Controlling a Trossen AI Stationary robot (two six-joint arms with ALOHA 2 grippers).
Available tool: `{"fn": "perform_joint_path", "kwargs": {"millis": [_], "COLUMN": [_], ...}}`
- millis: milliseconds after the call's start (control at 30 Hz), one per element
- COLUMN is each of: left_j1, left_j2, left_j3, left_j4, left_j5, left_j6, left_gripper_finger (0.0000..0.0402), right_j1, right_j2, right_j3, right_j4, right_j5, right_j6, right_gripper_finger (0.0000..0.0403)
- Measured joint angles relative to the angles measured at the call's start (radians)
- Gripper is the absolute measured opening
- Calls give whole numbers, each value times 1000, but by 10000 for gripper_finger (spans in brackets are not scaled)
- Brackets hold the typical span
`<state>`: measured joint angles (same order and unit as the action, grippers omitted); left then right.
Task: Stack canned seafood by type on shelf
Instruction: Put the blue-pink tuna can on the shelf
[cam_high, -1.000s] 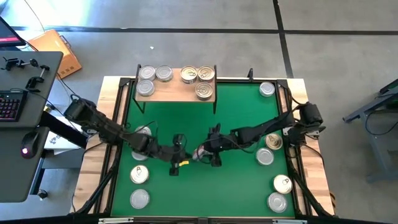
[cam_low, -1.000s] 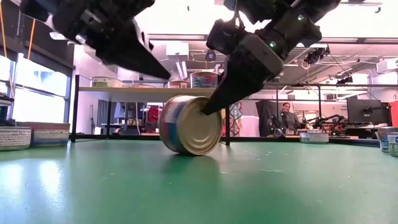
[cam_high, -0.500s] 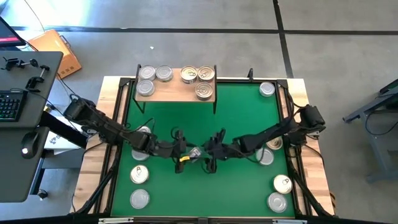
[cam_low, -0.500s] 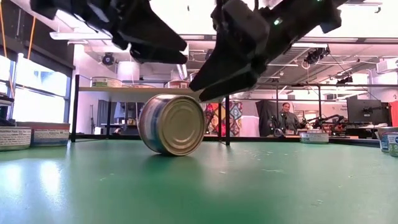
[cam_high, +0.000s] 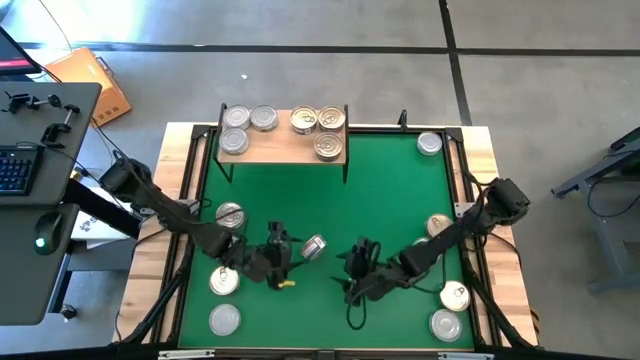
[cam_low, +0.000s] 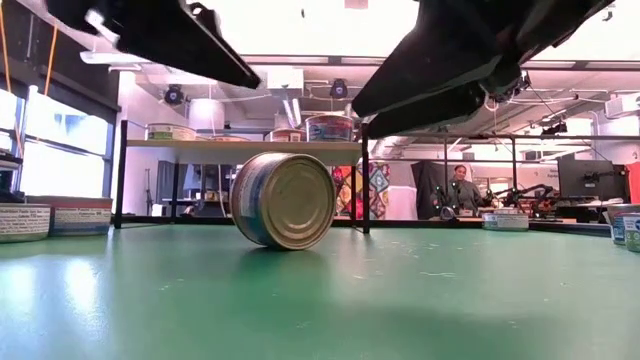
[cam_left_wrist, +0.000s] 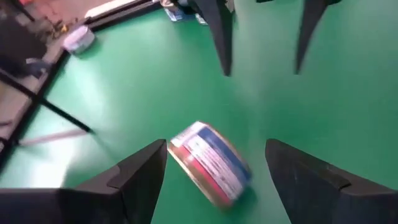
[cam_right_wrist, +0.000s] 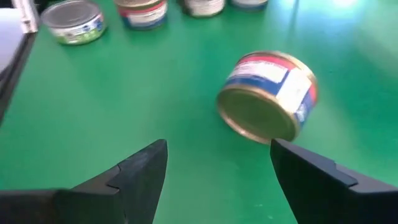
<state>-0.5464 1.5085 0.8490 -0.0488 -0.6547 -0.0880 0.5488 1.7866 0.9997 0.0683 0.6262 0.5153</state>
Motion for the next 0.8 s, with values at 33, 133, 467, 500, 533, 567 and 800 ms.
{"fn": "perform_joint_path", "kwargs": {"millis": [33,133,467,500,533,567,800], "left_j1": [-14,-63,-29,-3,25,56,187], "left_j2": [0,0,0,0,0,0,4], "left_j3": [0,-1,-1,-1,-1,-1,-1], "left_j4": [-16,-83,-61,-41,-20,-2,-20], "left_j5": [-13,-115,-114,-68,-25,27,261], "left_j6": [-32,-120,-147,-144,-144,-150,-242], "left_gripper_finger": [268,268,268,268,269,269,269], "right_j1": [1,2,1,1,1,1,1], "right_j2": [0,0,0,0,0,0,0], "right_j3": [0,0,0,0,0,0,0], "right_j4": [-4,-4,3,3,3,3,6], "right_j5": [19,30,65,65,65,65,65], "right_j6": [2,10,57,63,68,72,72], "right_gripper_finger": [280,279,279,279,279,279,279]}}
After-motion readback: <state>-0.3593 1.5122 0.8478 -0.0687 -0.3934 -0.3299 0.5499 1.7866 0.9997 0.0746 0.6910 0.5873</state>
